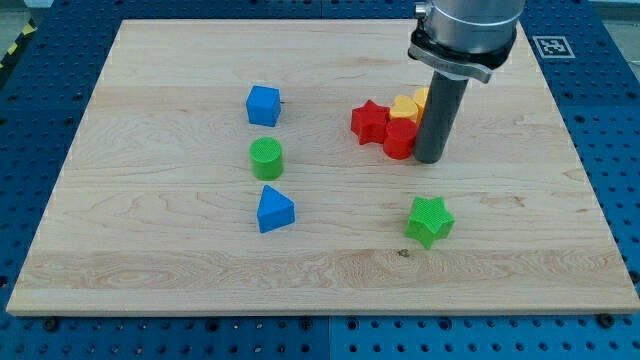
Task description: Move the green star closer to the blue triangle
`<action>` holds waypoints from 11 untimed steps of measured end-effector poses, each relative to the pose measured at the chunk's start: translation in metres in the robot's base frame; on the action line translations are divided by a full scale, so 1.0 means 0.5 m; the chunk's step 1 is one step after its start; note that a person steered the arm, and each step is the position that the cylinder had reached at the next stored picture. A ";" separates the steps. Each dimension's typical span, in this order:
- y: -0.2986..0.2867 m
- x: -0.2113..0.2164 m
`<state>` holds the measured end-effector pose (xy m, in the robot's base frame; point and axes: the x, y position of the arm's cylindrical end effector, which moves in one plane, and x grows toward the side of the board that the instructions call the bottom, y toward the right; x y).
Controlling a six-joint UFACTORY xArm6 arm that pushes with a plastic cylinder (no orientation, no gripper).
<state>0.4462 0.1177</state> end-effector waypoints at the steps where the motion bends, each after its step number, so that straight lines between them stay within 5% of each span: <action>1: 0.009 0.047; 3: 0.110 0.181; 7: -0.168 0.175; 11: -0.263 0.241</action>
